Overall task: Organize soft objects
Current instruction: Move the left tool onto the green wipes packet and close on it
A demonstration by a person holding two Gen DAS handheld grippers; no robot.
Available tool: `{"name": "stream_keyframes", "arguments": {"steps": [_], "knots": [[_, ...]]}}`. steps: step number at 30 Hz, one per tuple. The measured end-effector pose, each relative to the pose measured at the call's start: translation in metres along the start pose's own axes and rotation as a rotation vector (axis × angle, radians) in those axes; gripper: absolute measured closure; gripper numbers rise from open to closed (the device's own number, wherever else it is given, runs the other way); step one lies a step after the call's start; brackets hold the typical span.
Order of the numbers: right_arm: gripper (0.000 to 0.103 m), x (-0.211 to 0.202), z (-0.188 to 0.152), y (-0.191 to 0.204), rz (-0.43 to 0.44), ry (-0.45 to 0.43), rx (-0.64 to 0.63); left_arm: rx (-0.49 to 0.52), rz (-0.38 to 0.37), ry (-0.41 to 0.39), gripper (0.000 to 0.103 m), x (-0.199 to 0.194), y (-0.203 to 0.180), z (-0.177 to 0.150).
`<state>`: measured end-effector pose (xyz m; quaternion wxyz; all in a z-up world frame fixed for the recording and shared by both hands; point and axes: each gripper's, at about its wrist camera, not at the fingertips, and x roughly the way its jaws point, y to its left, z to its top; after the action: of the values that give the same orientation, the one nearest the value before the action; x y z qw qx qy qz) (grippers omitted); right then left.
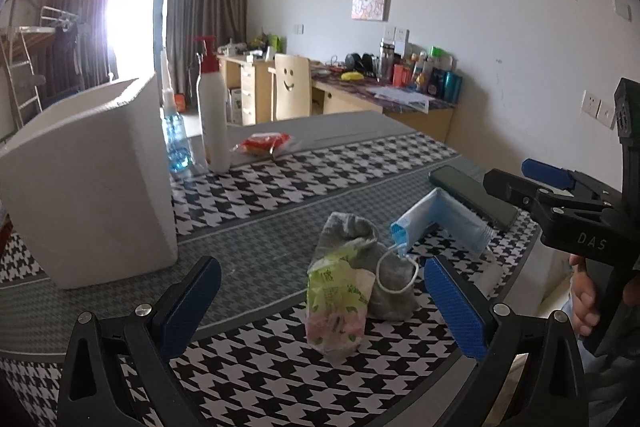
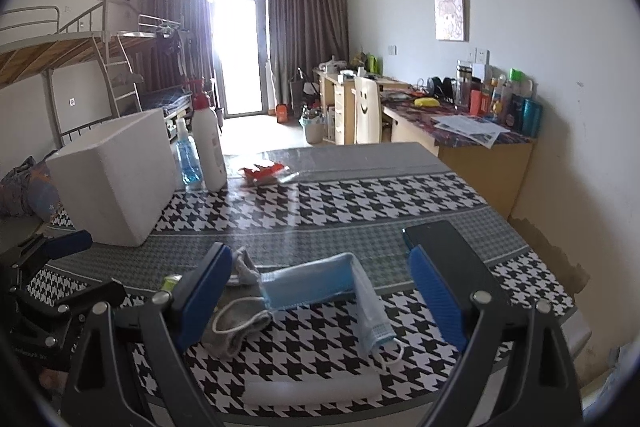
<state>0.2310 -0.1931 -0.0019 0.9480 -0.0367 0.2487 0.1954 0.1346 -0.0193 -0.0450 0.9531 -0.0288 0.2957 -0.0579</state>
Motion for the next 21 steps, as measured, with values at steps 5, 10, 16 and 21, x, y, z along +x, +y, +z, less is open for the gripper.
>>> {"name": "stream_keyframes", "arguments": {"steps": [5, 10, 16, 21], "knots": [[0.01, 0.006, -0.006, -0.001, -0.01, 0.02, -0.011, -0.014, -0.005, 0.027, 0.001, 0.007, 0.002, -0.003], [0.01, 0.014, -0.011, -0.004, -0.024, 0.044, -0.019, 0.006, 0.003, 0.065, 0.001, 0.018, 0.0, -0.006], [0.01, 0.03, -0.019, -0.011, -0.03, 0.093, -0.001, 0.005, -0.007, 0.11, 0.001, 0.03, -0.001, -0.011], [0.01, 0.038, -0.025, -0.013, -0.033, 0.122, -0.004, 0.018, 0.003, 0.137, 0.003, 0.037, -0.002, -0.013]]}}
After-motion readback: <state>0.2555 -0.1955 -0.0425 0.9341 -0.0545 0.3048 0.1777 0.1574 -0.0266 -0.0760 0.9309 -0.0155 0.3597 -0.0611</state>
